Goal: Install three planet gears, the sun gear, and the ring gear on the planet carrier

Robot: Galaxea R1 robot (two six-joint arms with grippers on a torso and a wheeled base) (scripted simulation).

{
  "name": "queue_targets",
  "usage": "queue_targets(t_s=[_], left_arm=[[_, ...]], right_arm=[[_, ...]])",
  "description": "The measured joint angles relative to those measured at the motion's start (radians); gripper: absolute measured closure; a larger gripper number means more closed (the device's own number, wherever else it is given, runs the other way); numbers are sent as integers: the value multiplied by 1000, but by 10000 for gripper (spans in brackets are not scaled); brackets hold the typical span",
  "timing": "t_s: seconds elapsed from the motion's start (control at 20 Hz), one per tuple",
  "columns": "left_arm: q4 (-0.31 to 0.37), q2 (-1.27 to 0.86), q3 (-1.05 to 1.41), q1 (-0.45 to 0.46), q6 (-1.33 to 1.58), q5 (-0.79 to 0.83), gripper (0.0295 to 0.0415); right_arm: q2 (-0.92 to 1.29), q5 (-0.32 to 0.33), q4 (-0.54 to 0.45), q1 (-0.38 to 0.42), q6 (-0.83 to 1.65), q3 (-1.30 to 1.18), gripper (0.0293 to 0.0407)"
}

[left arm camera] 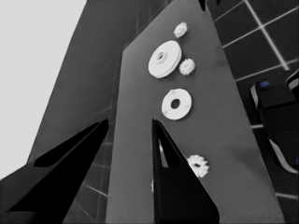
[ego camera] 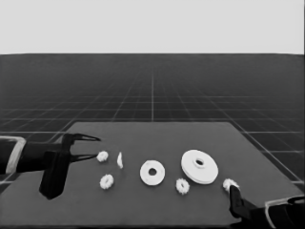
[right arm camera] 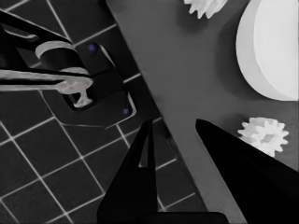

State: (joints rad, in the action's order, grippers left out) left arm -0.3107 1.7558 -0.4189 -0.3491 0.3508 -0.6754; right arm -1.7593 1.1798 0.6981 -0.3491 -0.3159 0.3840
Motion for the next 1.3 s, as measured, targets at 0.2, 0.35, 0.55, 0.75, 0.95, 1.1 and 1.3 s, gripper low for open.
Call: queue_targets(t_s=[0.2,0.35,0.55,0.75,0.95,1.1,1.3], left_arm=[[15,-1,15,20,-1,-11,364],[-273,501,-238,339,-1347,-977,309],[74,603,-607,360,-1618,-857,325],[26,630,-708,455,-1606,-807,326],[-69,664,-803,574,-1568,-749,326],[-77,668,-816,585,-1563,-742,326],[-79,669,-819,587,-1562,-740,397]], right_arm=[[-3,-4,-16,-15,1,-8,332],[0,-1,-3,-7,0,1,316],[0,0,-1,-6,0,3,315],[0,0,0,-6,0,3,315],[0,0,0,-6,0,3,315],[0,0,0,-6,0,3,315],[0,0,0,-6,0,3,315]])
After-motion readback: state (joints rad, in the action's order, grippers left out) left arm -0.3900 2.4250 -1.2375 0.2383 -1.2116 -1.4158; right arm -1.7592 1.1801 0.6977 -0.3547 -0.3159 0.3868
